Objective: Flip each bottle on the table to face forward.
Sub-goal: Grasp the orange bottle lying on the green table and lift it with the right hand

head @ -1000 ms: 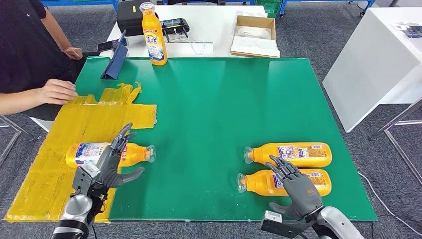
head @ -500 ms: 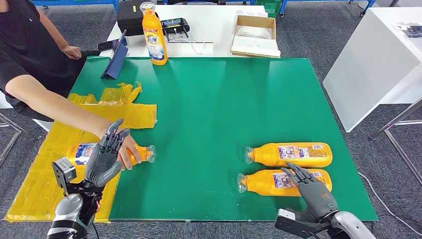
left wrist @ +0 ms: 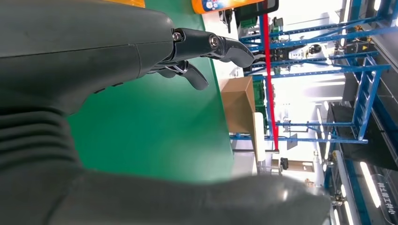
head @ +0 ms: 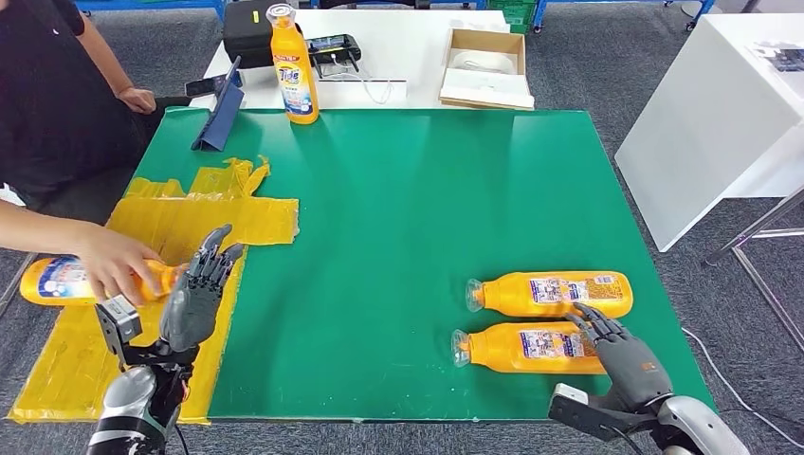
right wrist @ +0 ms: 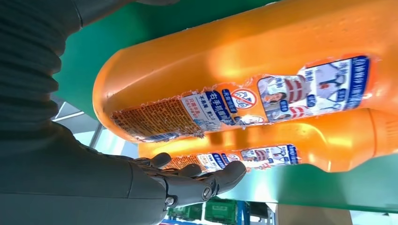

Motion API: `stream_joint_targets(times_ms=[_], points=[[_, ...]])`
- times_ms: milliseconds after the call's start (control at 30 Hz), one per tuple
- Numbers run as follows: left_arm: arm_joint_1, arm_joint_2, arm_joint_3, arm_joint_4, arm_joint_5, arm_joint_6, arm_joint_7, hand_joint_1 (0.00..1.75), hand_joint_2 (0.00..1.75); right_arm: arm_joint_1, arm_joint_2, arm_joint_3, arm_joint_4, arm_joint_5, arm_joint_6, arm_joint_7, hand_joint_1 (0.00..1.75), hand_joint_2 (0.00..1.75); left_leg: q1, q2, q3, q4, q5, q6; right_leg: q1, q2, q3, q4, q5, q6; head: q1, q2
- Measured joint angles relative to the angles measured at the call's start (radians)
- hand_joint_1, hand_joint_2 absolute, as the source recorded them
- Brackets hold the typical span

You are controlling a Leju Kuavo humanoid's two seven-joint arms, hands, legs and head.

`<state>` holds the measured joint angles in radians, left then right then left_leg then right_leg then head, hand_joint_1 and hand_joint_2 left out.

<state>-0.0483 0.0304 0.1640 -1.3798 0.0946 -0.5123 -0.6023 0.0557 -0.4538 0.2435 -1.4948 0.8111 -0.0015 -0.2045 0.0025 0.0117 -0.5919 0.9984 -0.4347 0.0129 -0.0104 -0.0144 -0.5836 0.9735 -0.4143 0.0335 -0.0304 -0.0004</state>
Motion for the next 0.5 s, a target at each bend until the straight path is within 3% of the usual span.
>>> stream_joint_targets(times_ms=[500], points=[[-0.010,-0.010,-0.004,0.020,0.002,0.004,0.000,0.00,0.00,-0.096,0.037,0.048,0.116,0.023,0.012,-0.018,0.00,1.75,0.000,0.000,0.000,0.000,0.000,0.000,0.000,0.000,0.000,0.000,0.000,0.000,0.000,0.000]])
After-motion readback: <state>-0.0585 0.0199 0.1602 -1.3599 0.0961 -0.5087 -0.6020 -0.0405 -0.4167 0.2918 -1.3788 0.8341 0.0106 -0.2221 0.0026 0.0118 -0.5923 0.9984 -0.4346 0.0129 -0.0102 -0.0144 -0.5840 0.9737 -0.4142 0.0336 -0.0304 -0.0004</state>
